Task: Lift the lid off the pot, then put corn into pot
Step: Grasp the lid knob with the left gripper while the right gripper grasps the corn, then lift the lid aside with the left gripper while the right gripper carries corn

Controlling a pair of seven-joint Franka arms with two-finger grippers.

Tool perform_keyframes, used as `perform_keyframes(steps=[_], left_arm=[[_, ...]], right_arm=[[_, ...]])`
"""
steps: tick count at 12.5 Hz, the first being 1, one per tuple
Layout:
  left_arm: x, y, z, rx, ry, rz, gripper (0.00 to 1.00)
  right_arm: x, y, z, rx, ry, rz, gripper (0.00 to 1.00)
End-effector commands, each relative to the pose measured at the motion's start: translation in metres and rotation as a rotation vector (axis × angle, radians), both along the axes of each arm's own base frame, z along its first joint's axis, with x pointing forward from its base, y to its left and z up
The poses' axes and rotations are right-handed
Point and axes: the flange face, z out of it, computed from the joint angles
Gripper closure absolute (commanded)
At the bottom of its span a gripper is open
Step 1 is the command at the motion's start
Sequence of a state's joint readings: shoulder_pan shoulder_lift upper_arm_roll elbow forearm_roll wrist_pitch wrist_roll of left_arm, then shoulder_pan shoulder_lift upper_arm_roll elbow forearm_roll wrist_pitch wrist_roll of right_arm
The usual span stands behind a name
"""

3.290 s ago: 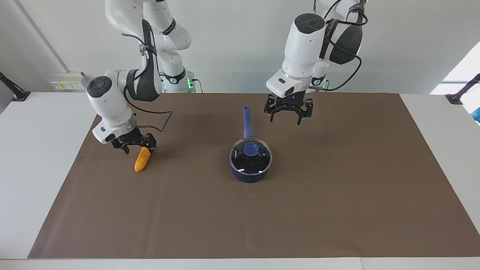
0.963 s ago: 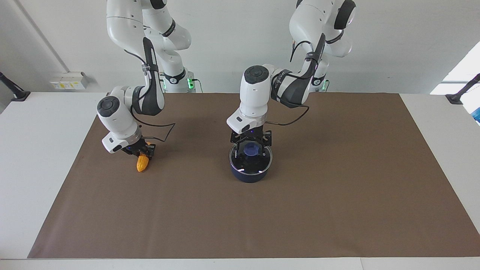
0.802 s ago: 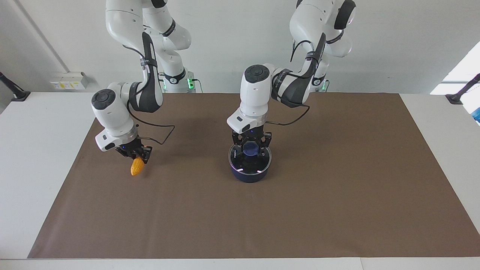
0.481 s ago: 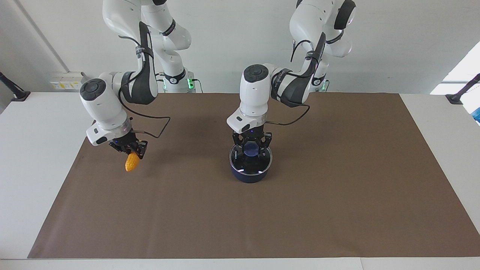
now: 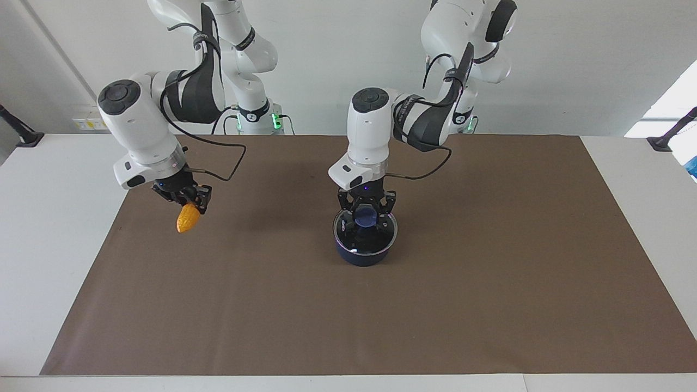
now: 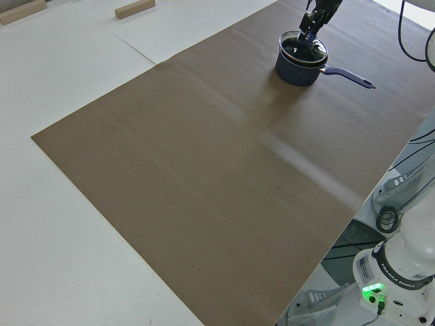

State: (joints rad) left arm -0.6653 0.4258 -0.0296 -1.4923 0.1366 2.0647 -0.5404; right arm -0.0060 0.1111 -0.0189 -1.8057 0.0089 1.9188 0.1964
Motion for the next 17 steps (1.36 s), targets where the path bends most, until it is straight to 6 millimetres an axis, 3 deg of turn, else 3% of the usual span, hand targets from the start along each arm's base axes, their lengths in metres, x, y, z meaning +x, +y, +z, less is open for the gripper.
perform_keyframes(steps=[1,4,7,9,10,11,12,15,17], left_arm=[[-0.010,0.016,0.044,0.010,-0.027,0.003,1.00],[-0.008,0.048,0.045,0.033,-0.011,-0.005,1.00],[0.018,0.108,0.038,0.049,0.003,0.047,1.00],[0.037,0.146,0.031,0.064,0.005,0.013,1.00],[0.048,0.174,0.020,0.062,-0.002,0.005,1.00],[0.048,0.189,0.014,0.049,-0.009,-0.017,1.00],[0.057,0.226,0.006,0.031,-0.012,-0.017,1.00],[0.064,0.300,-0.022,0.008,-0.019,-0.079,1.00],[0.072,0.341,-0.029,0.026,-0.013,-0.097,1.00]], right_arm=[[-0.017,0.009,0.028,-0.005,0.001,-0.075,1.00],[-0.036,0.026,0.026,-0.007,0.052,-0.135,1.00],[-0.036,0.086,0.024,-0.001,-0.009,-0.088,1.00],[-0.036,0.113,0.018,0.001,-0.013,-0.112,1.00],[-0.036,0.139,0.016,0.008,-0.033,-0.152,1.00],[-0.037,0.169,0.011,0.017,-0.049,-0.188,1.00],[-0.035,0.191,0.008,0.029,-0.069,-0.225,1.00],[-0.046,0.265,-0.011,0.069,-0.085,-0.195,1.00],[-0.039,0.302,-0.030,0.102,-0.090,-0.226,1.00]])
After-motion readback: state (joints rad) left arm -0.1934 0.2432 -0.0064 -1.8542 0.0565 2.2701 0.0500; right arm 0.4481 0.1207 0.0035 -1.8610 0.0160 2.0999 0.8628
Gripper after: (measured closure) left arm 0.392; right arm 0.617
